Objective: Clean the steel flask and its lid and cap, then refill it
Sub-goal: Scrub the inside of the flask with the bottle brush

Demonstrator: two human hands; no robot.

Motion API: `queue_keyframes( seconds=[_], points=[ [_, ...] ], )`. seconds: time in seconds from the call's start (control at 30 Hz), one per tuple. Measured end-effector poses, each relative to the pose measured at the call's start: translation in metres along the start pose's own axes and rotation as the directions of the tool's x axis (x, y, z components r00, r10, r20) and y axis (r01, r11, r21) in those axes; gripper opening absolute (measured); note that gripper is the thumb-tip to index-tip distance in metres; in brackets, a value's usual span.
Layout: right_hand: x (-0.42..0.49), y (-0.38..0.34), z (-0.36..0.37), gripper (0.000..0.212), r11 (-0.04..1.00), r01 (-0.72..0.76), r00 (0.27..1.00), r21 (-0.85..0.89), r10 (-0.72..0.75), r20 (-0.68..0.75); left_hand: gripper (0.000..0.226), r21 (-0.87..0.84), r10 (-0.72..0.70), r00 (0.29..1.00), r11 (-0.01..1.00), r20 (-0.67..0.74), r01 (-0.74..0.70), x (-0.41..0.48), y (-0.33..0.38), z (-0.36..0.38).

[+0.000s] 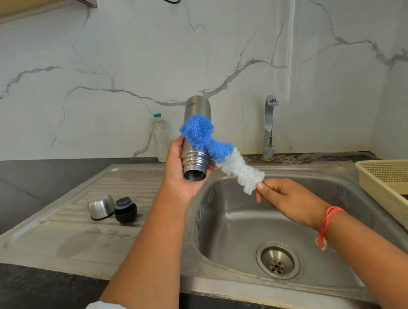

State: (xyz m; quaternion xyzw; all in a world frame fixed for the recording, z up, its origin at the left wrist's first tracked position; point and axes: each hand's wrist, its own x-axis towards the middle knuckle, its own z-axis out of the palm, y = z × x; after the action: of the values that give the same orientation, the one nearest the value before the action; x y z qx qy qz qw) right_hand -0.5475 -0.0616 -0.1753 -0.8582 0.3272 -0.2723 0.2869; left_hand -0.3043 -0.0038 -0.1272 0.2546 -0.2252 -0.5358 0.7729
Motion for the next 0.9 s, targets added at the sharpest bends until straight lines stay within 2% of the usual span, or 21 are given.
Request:
queue_keyframes(
  seconds=[0.07,0.2,0.37,0.5,0.67,0.7,0.8,0.9],
  points=[
    [-0.001,0.0,-0.002,0.038,1.0,0.005,1.0,-0.01,-0.005,0.002,0.052,-0.01,0.022,1.0,1.0,0.009,-0.022,0.0,0.003,0.0],
    [-0.008,0.006,-0.012,0.038,0.998,0.008,0.999,-0.058,-0.006,0.032,0.041,-0.052,0.075,0.997,0.996,-0.009,-0.075,0.003,0.01,-0.005],
    [-0.002,-0.002,-0.003,0.037,0.998,0.03,0.999,-0.063,-0.029,0.029,0.037,0.052,0.011,0.997,0.999,0.072,-0.015,0.004,-0.001,-0.002],
    [-0.008,0.006,-0.017,0.039,0.996,-0.001,1.0,-0.092,0.003,0.026,0.031,0.03,0.015,0.999,0.999,0.035,-0.016,0.003,0.005,-0.005],
    [-0.003,-0.001,-0.008,0.038,0.995,0.024,0.999,-0.101,-0.021,0.035,0.025,0.129,-0.023,0.999,0.992,0.044,0.017,0.002,-0.005,-0.001],
    [-0.004,-0.001,-0.008,0.038,0.994,0.029,0.999,-0.104,-0.025,0.038,0.028,0.121,-0.014,0.999,0.993,0.05,0.008,0.002,-0.003,-0.001],
    [-0.009,0.006,-0.017,0.039,0.995,-0.001,1.0,-0.104,0.003,0.023,0.056,0.08,0.019,0.999,0.997,0.035,-0.022,0.004,0.002,-0.005],
    [-0.009,0.009,-0.023,0.038,0.994,-0.002,1.0,-0.108,0.002,0.003,0.058,0.038,0.045,0.999,0.998,0.006,-0.045,0.005,0.002,-0.005]
  ],
)
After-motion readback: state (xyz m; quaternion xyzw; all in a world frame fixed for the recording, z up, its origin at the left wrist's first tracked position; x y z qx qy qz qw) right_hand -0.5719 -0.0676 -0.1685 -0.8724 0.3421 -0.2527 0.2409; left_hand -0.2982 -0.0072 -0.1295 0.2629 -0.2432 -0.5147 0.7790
